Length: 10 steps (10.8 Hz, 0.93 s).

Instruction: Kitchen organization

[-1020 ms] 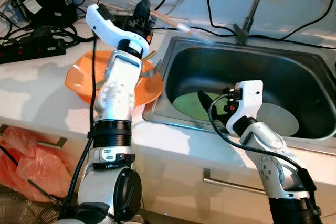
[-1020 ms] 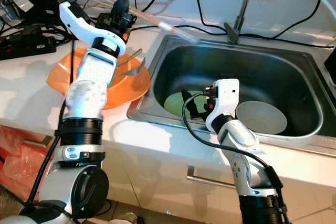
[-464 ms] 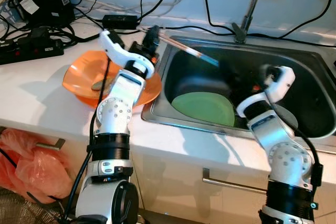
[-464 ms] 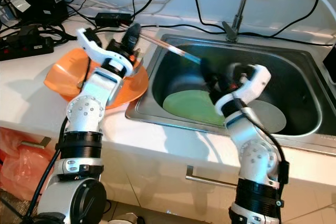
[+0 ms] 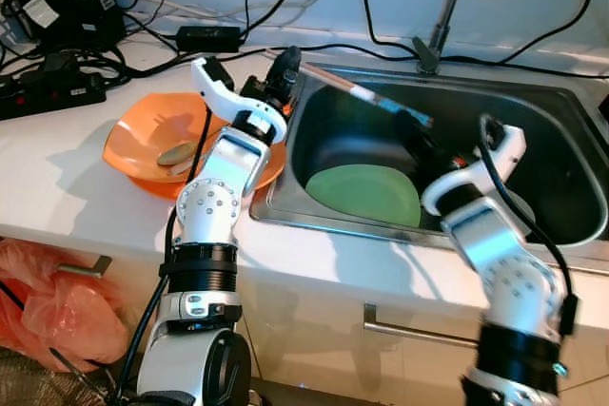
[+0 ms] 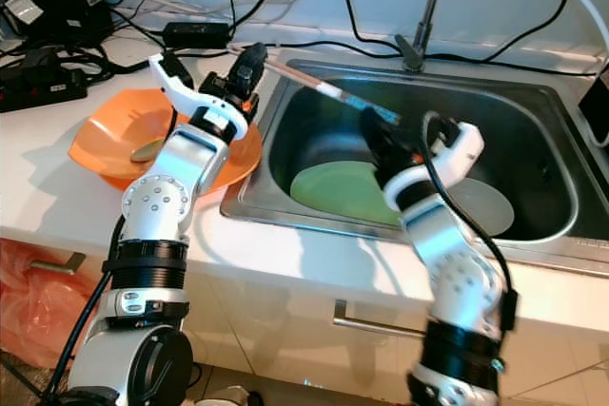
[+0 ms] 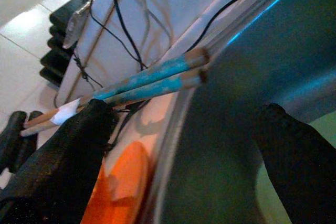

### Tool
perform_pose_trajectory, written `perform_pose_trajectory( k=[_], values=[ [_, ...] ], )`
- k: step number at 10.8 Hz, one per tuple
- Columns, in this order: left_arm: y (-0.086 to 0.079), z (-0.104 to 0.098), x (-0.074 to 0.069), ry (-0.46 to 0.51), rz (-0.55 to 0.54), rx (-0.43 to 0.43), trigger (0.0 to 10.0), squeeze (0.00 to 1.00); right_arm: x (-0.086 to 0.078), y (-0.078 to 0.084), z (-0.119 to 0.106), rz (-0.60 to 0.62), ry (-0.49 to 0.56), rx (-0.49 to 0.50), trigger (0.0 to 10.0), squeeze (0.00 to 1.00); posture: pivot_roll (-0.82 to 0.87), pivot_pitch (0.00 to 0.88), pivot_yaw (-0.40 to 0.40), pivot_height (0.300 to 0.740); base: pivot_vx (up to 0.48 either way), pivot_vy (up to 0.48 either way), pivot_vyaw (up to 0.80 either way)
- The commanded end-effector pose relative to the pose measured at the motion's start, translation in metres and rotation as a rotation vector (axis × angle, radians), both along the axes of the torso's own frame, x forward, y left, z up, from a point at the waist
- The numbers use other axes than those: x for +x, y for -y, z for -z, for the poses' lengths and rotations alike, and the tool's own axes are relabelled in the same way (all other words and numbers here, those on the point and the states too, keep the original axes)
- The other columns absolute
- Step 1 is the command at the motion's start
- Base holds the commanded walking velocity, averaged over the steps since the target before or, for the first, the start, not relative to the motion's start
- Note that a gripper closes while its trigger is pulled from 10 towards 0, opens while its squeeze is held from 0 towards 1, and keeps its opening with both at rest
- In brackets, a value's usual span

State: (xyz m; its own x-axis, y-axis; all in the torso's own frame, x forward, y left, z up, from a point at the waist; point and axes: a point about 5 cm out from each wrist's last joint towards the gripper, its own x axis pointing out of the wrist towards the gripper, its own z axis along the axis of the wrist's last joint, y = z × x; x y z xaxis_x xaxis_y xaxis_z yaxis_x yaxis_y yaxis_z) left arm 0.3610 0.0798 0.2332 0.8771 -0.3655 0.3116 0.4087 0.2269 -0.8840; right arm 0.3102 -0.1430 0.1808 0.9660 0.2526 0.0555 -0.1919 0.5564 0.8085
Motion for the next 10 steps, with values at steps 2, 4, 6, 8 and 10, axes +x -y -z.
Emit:
perform_pose_trajectory(
  k=[2, 4, 6, 8, 10],
  values=[
    [0.057, 0.018, -0.018, -0.088, 0.156, -0.184, 0.0, 0.00, 0.008, -0.003, -0.011, 0.015, 0.027, 0.114, 10.0, 0.00, 0.09, 0.009, 0.040, 0.740, 0.000, 0.000, 0.00],
    [0.058, 0.018, -0.019, -0.091, 0.157, -0.187, 0.0, 0.00, 0.014, -0.006, -0.019, 0.013, 0.053, 0.167, 10.0, 0.00, 0.10, 0.009, 0.041, 0.740, 0.000, 0.000, 0.00],
    [0.059, 0.017, -0.021, -0.104, 0.152, -0.213, 0.0, 0.00, 0.017, -0.004, -0.025, 0.029, 0.087, 0.218, 10.0, 0.00, 0.10, 0.012, 0.044, 0.740, 0.000, 0.000, 0.00],
    [0.057, 0.017, -0.022, -0.104, 0.150, -0.225, 0.0, 0.00, 0.019, -0.001, -0.027, 0.050, 0.097, 0.249, 2.5, 0.00, 0.10, 0.014, 0.047, 0.740, 0.000, 0.000, 0.00],
    [0.056, 0.019, -0.021, -0.111, 0.151, -0.229, 0.0, 0.00, 0.020, -0.002, -0.025, 0.057, 0.087, 0.243, 0.0, 0.00, 0.10, 0.015, 0.047, 0.740, 0.000, 0.000, 0.00]
  ],
)
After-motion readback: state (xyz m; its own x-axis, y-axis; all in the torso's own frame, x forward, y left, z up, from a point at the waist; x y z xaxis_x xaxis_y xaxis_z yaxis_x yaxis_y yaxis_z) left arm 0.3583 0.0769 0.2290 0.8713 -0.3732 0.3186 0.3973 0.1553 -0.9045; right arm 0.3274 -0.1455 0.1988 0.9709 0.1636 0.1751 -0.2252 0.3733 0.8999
